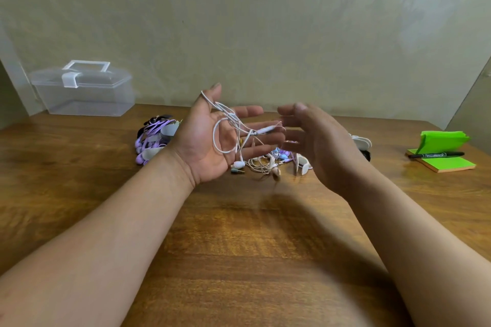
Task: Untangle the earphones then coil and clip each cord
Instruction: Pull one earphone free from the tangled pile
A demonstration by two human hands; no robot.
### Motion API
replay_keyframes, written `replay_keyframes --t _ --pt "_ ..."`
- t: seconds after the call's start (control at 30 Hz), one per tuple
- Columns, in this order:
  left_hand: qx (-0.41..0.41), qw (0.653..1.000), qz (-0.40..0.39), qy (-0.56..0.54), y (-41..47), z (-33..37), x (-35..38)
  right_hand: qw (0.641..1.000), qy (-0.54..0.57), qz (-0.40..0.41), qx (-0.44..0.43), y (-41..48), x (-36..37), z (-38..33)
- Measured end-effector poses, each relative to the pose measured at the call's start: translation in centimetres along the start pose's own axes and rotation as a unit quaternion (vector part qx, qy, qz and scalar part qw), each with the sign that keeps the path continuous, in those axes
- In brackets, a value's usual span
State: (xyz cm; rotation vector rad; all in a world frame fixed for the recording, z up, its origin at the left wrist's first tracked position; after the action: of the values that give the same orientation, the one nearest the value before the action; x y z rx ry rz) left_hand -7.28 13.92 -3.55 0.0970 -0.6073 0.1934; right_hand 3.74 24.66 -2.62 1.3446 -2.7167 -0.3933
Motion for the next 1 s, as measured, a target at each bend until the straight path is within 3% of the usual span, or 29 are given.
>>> replay_keyframes --t 0.17,0.27,0.33,0.4,0.47,0.57,0.7,0.8,0.87,0.93,1.0 --pt "0.011 0.999 0.031 0.041 0.0 0.1 -0.7 0.993 -0.08 -0.082 0.018 -0.8 1.5 0.1" --pt "0.011 0.992 0.076 0.098 0.2 0.1 -1.4 0.971 -0.239 -0.025 -0.013 -0.7 0.3 -0.4" --pt "0.014 0.964 0.132 0.229 0.2 0.3 -2.4 0.957 -0.284 0.05 -0.043 -0.7 -1.0 -1.4" --pt "0.014 0.925 0.153 0.347 0.2 0.2 -2.7 0.971 -0.211 0.105 -0.05 -0.7 -2.3 -2.0" --pt "-0.006 0.909 0.126 0.397 0.3 -0.5 -2.4 0.985 -0.122 0.118 -0.041 -0.7 -2.9 -2.4" --pt "-0.021 0.876 0.063 0.478 0.4 -1.0 -2.1 0.993 -0.072 0.085 -0.027 -0.5 -2.5 -2.2" --pt "-0.029 0.792 -0.002 0.609 0.1 -0.7 -1.8 0.998 -0.029 0.049 -0.015 0.0 -1.8 -1.1" --pt "-0.064 0.769 -0.067 0.633 -0.6 -1.1 -2.0 0.997 0.054 0.045 0.011 0.2 -1.4 -0.2" --pt "-0.087 0.782 -0.095 0.61 -1.0 -1.4 -2.2 0.993 0.111 0.034 0.016 0.3 -1.2 0.0" --pt "-0.092 0.824 -0.089 0.552 -1.2 -1.4 -2.1 0.986 0.166 0.028 0.011 0.4 -1.2 -0.2" --pt "-0.033 0.848 -0.051 0.526 -0.6 -0.3 -1.7 0.981 0.19 0.026 0.002 0.6 -1.3 -0.4"
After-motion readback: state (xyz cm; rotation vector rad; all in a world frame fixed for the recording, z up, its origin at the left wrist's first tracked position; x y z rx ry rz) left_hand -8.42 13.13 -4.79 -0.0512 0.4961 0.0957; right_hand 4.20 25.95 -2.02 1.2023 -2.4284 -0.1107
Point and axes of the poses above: each hand's wrist, its own y-axis towards the middle knuckle, its own x-axis out of the palm, z = x × y, the point moved 9 cm from there along y, towards the middle knuckle, and after that the axes turned 2 degrees about -z, right-handed, at the moved point
